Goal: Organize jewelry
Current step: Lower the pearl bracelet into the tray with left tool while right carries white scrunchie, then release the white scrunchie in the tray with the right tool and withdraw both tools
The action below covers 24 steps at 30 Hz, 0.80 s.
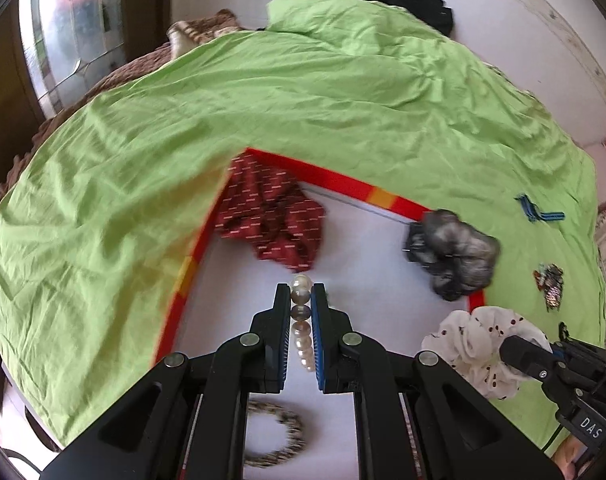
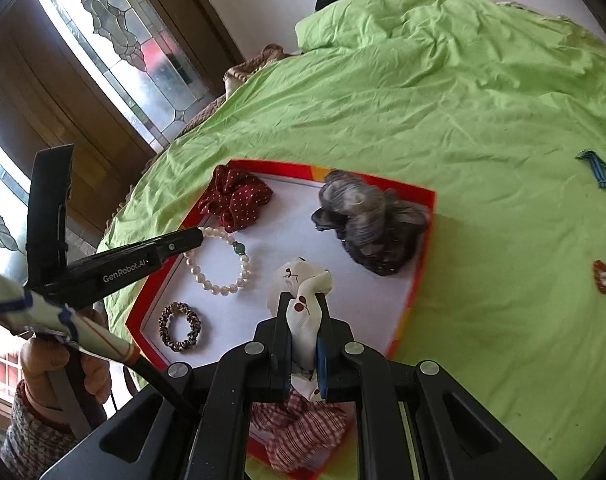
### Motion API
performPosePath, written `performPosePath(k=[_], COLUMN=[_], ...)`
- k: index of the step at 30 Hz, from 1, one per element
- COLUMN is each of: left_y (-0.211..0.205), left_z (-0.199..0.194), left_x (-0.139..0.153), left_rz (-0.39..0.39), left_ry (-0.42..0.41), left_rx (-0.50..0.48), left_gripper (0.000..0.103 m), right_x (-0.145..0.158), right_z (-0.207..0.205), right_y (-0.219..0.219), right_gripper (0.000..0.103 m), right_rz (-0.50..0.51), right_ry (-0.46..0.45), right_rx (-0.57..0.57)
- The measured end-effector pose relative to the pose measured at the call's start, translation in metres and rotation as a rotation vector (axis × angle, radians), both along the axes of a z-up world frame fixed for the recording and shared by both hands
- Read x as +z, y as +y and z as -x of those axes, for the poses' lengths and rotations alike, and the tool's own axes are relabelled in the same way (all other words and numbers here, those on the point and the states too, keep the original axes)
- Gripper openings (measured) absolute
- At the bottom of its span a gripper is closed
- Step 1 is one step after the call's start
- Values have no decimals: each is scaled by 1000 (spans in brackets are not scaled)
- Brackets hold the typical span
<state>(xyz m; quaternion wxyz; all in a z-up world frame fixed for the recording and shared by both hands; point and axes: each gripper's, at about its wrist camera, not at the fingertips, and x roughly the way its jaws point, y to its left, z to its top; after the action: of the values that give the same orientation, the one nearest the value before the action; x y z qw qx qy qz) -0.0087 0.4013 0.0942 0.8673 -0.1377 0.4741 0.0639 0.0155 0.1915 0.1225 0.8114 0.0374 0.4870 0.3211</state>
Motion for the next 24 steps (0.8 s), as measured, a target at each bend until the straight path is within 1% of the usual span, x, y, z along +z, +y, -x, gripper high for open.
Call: performPosePath(k=[6,7,10,14,17,18,19,20,21,22,24], left_y=[28,30,36,39,35,34,31,27,24,18,5], left_z=[6,7,10,14,20,22,24,29,33,40,50], left_x=[-14,-15,-16,-14,-3,1,6,14,20,30,45], left_rz=[-25,-30,-38,-34,-42,-45,-49,-59,-66,-81,-105], left_ry=[35,36,37,27,-5,-12,-23,-39,-49,-70,-100], left_rx=[76,86,105,114,115,115,117,121,123,124,112], left_gripper=[10,10,10,10,10,11,16,20,26,29,30], right_x=[-17,-18,-23,-26,-22,-19,-16,-12,-6,0,15], right_z=[-3,-3,-2,-5,-7,-6,-5,-3,-1,2,15], right_y=[16,17,22,18,11,9,6,2,-3,-7,-24], right_gripper=[10,10,10,13,28,37,44,46,46,46,46], right_rz=[32,44,124,146,114,108,98,87,77,67,51], right_ry=[18,13,-48,-61,-44,-48,-54,-62,-70,-77,-109], right_rx=[10,9,0,-21,-37,-42,-47,-55,-65,-69,-73])
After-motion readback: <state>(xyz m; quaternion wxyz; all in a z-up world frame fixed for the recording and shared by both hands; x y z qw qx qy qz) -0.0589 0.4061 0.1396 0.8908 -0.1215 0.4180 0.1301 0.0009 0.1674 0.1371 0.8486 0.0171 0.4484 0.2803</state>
